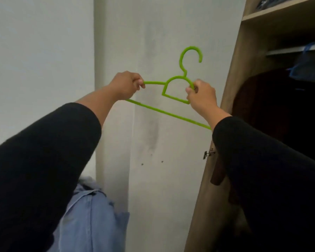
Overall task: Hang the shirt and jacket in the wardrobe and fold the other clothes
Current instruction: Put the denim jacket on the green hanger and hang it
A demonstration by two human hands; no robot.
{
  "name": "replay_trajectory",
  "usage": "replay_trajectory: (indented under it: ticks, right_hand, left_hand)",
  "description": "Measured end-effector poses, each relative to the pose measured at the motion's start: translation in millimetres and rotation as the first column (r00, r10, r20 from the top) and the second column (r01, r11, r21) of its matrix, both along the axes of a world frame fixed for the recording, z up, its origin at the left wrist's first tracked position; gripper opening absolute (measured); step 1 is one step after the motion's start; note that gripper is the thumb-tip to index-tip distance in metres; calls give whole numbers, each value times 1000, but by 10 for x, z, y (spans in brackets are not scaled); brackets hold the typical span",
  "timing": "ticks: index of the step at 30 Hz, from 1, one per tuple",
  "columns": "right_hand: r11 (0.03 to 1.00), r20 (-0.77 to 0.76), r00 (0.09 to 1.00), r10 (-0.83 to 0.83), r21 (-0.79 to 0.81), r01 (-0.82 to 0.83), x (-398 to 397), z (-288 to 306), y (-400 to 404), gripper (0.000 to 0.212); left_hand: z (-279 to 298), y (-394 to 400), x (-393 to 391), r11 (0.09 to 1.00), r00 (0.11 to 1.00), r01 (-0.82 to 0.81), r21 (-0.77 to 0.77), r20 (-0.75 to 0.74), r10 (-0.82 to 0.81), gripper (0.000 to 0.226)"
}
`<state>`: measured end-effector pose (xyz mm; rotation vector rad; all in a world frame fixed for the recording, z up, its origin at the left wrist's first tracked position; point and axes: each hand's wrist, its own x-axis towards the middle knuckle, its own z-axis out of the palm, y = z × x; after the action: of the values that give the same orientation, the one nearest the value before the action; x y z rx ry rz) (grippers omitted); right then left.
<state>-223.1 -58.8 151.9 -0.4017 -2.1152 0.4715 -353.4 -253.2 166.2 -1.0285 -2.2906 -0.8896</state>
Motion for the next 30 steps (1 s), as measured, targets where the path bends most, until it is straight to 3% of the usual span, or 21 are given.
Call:
replay_trajectory:
  ticks: [3, 12, 20, 25, 27, 30]
  right_hand:
    - [994, 29, 994, 101, -46, -100, 25, -216, -340, 12]
    - [954, 119, 961, 251, -198, -225, -8, -839, -1249, 11]
    - [937, 212, 932, 295, -255, -239, -296, -1328, -1801, 8]
    - [945, 256, 937, 239, -284, -163, -592, -1575, -2103, 6]
    - [946, 259, 943, 209, -297, -128, -728, -1673, -2202, 7]
    - [943, 279, 948, 150, -327, -52, -956, -1887, -2306, 8]
  left_hand:
    - [-211, -408, 147, 996, 995, -86, -5, 53, 86, 27]
    - [-773, -1426, 401, 953, 936, -298, -62, 179, 304, 22]
    - [-1339, -1917, 209, 908, 884, -392, -146, 212, 416, 25]
    - [-1609, -2186, -127, 887, 860, -462, -31, 228, 456, 31]
    - [-1713, -2267, -342, 879, 836, -461, -120, 275, 476, 31]
    - [-1957, -2284, -708, 797, 804, -362, -484, 271, 530, 38]
